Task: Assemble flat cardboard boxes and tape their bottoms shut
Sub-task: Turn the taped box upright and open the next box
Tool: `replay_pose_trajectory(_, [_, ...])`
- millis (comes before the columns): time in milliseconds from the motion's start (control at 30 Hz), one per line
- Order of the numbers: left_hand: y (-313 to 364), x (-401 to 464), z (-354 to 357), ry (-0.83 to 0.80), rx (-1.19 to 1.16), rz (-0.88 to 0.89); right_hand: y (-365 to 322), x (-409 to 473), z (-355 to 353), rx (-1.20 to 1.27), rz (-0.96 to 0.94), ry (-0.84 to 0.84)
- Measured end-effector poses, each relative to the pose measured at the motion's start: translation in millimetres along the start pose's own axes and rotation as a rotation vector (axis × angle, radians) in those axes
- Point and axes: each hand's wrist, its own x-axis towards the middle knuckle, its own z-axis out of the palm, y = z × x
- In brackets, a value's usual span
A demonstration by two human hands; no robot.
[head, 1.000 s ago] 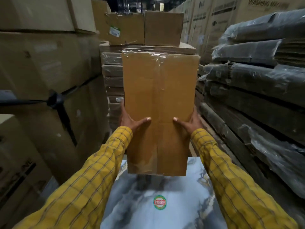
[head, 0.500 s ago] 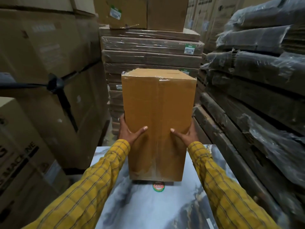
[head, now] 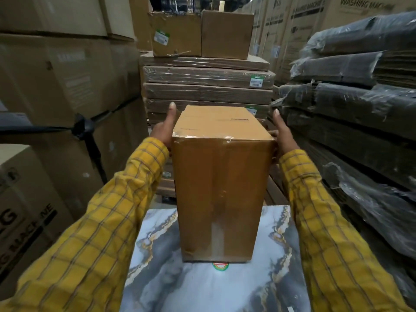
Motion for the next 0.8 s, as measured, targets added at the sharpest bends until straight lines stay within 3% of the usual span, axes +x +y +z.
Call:
replay_pose_trajectory(67, [11.3, 3.4, -0.9, -0.118, 0.071, -0.093, -13.9, 4.6, -6.3, -0.154, 0.054, -0.010])
replay_pose_trajectory(167, [23.1, -8.1, 13.8, -0.197, 0.303, -0.082, -22.8, 5.6, 7.3, -0.394, 0.088, 0.036])
replay_pose_trajectory(300, [14.2, -20.9, 33.8, -0.044, 0.593, 0.000, -13.8, 6.0, 27.8, -0.785, 0.137, 0.103])
replay_pose_trajectory(433, [9.2, -24.8, 30.8, -0.011, 0.624, 0.040, -10.4, -9.5, 30.8, -0.930, 0.080, 0.185])
replay_pose_trajectory(633, [-2.0, -39.9, 20.7, 0.035, 0.593, 0.194, 4.2, -31.3, 25.9, -0.921, -0.019, 0.276])
replay_pose_trajectory(800, [-18.8, -65.1, 18.5, 0.138, 0.524, 0.296, 31.5, -53.2, 26.0, -0.727, -0.181, 0.318])
